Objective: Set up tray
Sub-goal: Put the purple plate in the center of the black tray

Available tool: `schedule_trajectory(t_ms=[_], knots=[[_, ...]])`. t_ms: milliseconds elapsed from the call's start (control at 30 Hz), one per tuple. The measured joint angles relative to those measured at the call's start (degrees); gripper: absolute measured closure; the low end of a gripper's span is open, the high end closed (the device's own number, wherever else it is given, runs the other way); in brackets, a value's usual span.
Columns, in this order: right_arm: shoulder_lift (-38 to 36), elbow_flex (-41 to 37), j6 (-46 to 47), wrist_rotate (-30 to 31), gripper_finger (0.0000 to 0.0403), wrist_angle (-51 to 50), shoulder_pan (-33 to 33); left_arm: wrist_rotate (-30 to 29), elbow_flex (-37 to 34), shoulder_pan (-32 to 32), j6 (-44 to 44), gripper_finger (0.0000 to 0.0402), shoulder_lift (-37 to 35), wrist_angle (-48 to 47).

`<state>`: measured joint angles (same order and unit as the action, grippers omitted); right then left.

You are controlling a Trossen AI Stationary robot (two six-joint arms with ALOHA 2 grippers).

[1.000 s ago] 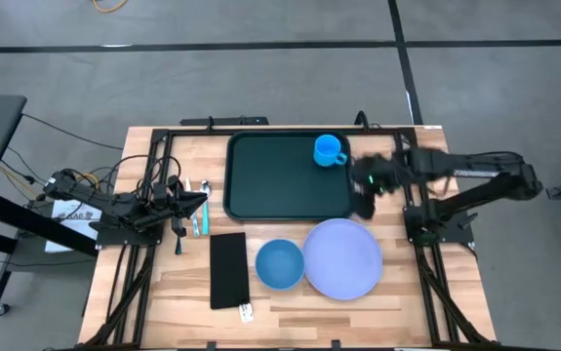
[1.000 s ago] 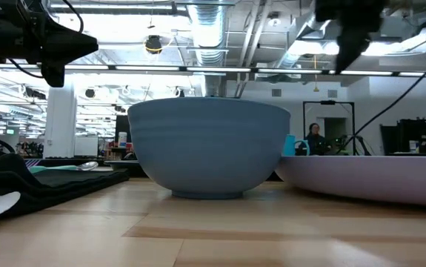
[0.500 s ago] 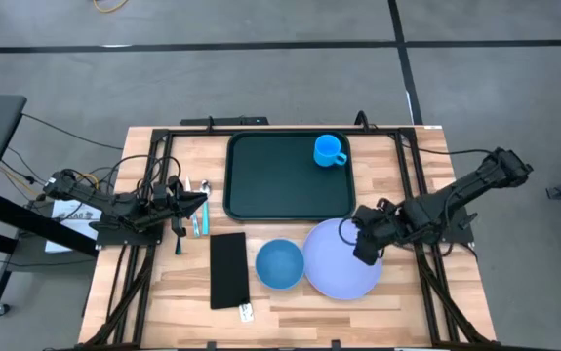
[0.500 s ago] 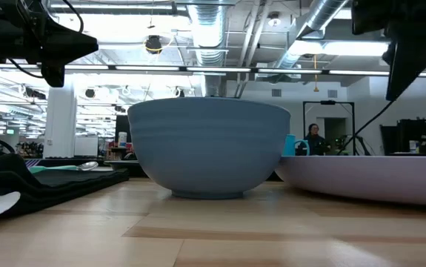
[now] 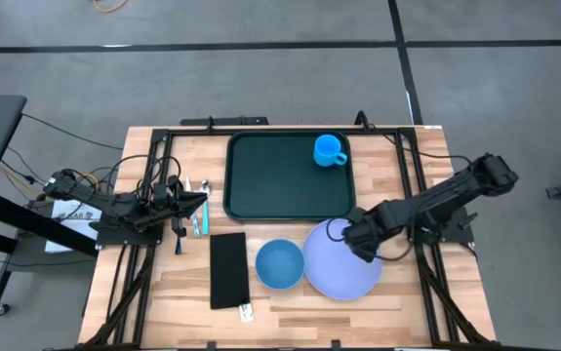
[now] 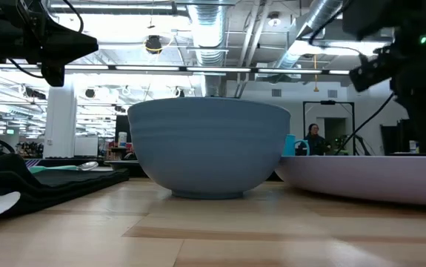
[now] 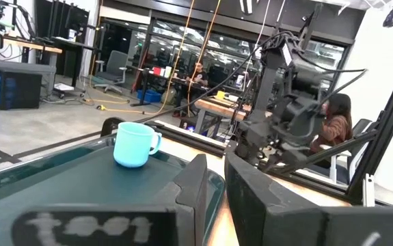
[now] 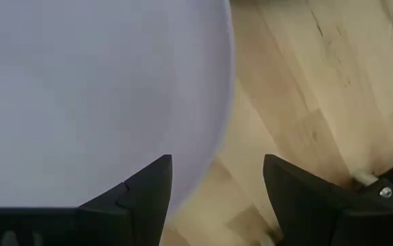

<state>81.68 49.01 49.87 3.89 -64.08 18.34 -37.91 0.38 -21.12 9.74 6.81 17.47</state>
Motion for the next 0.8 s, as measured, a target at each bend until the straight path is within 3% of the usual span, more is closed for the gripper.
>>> schedule_trajectory(t_ms=[433,800], knots=[[0.1,-1.6,-13.8,-3.2,0.0182,8.2,-7.8,1.8,0.0,0.0,0.5,0.0360,-0.1,0.0],[0.1,-7.0,-15.8,-5.2,0.0182,9.6,-12.8,5.7,0.0,0.0,1.6,0.0360,-0.1,0.0]])
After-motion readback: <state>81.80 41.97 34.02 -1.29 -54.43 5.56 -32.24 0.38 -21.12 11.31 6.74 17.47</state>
